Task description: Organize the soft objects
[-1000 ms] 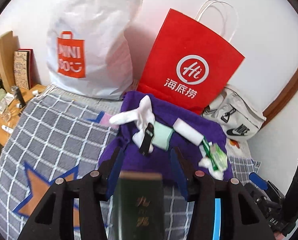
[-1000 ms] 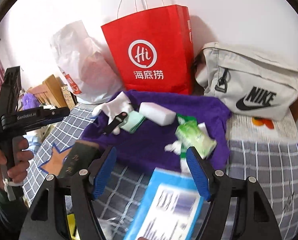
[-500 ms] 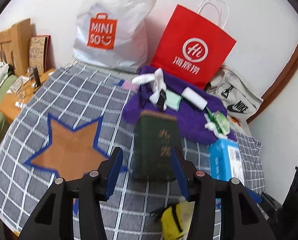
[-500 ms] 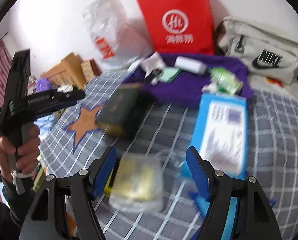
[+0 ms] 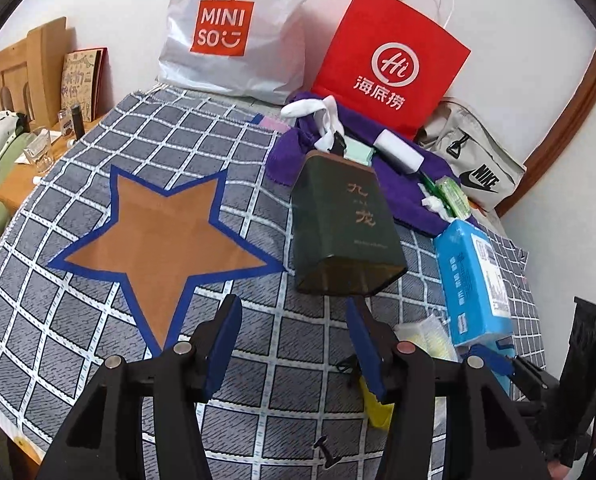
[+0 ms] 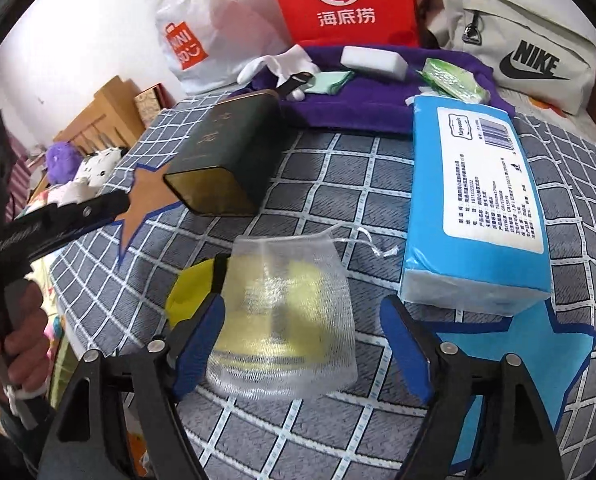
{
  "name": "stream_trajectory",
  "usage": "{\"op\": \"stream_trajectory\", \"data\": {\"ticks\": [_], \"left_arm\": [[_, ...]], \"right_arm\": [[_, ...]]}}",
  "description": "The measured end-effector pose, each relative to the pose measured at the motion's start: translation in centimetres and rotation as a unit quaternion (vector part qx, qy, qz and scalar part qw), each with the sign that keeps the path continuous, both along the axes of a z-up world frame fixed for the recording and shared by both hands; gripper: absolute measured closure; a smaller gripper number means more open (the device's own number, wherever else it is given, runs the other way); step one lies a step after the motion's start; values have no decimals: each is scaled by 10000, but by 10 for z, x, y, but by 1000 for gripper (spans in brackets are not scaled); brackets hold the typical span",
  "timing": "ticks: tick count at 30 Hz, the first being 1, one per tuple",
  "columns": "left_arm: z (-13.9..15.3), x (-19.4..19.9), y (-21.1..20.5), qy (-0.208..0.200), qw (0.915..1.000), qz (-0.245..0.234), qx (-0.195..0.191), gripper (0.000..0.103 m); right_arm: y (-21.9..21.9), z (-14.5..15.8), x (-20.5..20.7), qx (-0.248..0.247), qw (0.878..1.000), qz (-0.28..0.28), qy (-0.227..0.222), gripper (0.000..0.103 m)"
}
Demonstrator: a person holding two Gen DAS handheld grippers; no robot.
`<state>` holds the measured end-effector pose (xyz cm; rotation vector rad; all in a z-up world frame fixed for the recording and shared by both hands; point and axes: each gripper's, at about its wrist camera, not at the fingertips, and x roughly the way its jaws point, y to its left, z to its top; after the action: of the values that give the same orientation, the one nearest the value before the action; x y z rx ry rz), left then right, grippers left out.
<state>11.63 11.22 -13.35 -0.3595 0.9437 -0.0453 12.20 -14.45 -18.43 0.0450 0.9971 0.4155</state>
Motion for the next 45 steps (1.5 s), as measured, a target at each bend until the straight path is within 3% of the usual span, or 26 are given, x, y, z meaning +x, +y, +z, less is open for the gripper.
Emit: {"op": "stream_trajectory", "data": {"ticks": [4,12,14,16,20,22,26,34,36,37,38,45], "left_arm": [[-7,2,0,111,9999,-92,-15,51],[-15,3,-2,203,9997,-104,-22,51],[-17,4,-4,270,9996,-108,17,51],[-18,4,-7,287,9995,-132,42,51],[-18,2,-15,308,9992,-239,99,51],[-19,0,-20,328,9989,-294,137,51],[-20,-4,-30,364,9979,-479,233,51],[-23,-9,-52,391,9949,-920,-97,51],[-18,-12,-58,282,9936,-1084,-140,42],[-16,-12,-62,196,9926,-1193,-115,33],[-13,-13,-67,96,9918,-1271,-36,31],[-18,11,-91,138,9882,-1480,368,31]], "right_arm": [[12,-8,1,43,10000,-39,48,21],[39,-18,-7,-603,9974,313,-220,23],[36,-14,-11,-595,9969,338,-382,31],[32,-11,-12,-614,9966,322,-443,47],[23,-7,-12,-486,9971,345,-472,63],[22,-7,-15,-486,9969,400,-468,78],[13,1,-23,-317,9966,481,-594,87],[-21,20,-46,-242,9946,440,-912,89],[-33,21,-51,-146,9950,409,-899,89],[-41,21,-53,-55,9954,392,-867,89],[-48,20,-56,6,9959,366,-831,89],[-71,8,-61,-26,9974,201,-693,89]]}}
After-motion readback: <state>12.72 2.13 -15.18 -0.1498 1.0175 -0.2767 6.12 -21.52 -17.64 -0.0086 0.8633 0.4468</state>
